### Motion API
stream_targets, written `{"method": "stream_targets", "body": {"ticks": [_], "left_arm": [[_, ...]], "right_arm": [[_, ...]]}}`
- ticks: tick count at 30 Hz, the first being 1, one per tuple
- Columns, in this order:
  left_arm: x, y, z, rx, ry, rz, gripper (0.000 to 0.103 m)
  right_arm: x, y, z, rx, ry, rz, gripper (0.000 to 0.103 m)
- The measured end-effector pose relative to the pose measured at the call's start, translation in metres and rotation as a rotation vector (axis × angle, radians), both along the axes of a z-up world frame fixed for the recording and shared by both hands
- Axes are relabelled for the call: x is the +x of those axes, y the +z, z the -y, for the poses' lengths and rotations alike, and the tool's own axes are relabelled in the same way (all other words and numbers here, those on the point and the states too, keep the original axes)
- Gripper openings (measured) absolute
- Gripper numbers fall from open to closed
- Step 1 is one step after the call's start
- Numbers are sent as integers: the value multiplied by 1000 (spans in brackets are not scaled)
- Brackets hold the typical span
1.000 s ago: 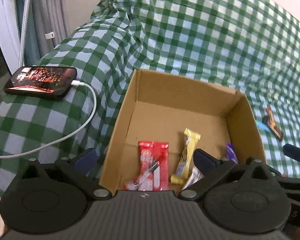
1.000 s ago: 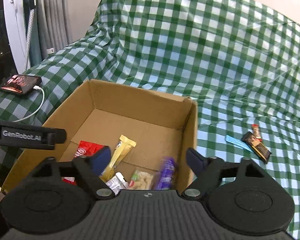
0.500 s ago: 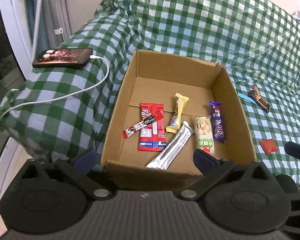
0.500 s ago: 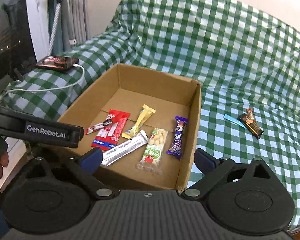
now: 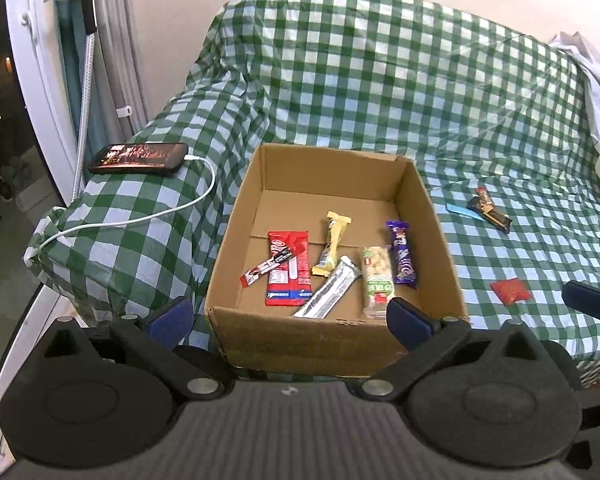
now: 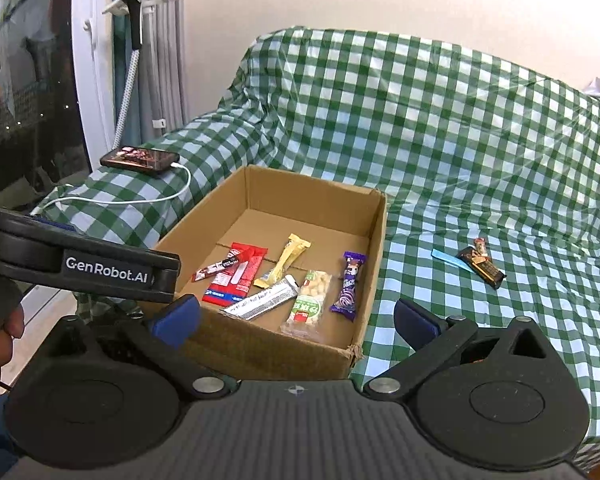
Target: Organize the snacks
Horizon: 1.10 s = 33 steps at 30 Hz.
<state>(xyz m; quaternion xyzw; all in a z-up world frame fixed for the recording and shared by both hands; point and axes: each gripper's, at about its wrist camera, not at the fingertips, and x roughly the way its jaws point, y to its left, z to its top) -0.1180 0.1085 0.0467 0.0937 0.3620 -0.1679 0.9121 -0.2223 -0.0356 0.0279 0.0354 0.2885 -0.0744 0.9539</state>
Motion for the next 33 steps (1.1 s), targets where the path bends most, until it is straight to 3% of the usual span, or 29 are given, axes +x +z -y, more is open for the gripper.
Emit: {"method": "stream_targets", "body": {"ticks": [13, 33], "left_arm": [[-12, 6, 0, -2, -11, 9, 103], [-1, -4, 2, 22, -20, -24, 103]], "right_arm": [[-14, 4, -4, -1, -1, 26, 102], [-7, -2, -3, 12, 2, -12, 102]]}}
